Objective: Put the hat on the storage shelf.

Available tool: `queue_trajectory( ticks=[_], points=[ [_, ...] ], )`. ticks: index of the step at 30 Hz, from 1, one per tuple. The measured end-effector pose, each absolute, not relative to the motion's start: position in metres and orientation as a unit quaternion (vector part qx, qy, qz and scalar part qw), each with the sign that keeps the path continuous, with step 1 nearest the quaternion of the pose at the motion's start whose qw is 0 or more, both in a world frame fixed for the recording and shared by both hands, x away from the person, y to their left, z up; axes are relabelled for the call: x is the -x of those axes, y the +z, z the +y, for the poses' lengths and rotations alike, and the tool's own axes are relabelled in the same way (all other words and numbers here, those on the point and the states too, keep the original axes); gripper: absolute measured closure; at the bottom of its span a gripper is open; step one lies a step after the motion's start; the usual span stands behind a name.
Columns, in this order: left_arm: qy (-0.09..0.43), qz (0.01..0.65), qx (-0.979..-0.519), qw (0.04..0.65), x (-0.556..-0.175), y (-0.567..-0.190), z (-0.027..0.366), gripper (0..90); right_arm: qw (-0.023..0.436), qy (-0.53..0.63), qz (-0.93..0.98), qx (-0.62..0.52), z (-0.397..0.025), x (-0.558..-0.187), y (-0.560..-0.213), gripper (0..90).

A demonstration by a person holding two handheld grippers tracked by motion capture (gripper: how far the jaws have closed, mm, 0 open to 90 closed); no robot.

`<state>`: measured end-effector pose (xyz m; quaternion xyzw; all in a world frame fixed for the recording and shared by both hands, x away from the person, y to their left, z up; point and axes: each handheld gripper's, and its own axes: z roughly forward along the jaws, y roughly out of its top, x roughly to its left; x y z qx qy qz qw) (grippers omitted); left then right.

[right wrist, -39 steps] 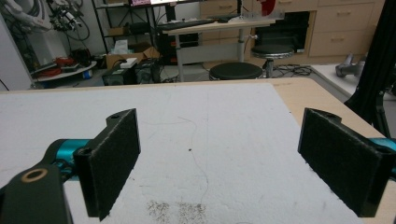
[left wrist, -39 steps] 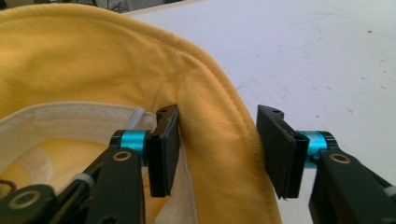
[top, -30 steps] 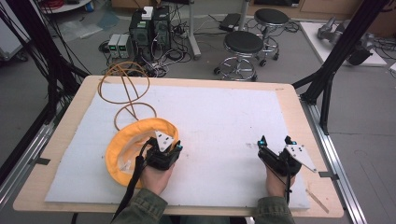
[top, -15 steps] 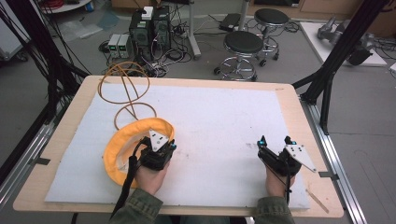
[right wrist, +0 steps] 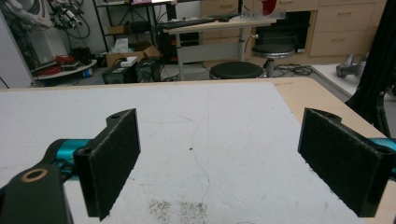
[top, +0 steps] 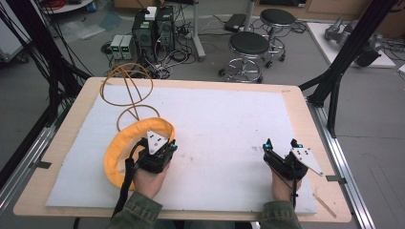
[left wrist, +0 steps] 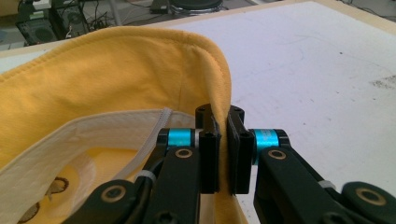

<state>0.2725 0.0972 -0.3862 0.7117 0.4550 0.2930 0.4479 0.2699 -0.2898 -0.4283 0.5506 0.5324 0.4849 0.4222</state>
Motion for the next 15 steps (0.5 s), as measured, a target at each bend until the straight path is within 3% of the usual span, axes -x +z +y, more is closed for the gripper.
queue_trajectory(
  ticks=[15],
  points=[
    [0.306,0.429,-0.697,0.486,-0.263,-0.374,0.107,84.9,0.422,0.483,0.535,-0.55,-0.29,-0.27,-0.428,11.8]
  ],
)
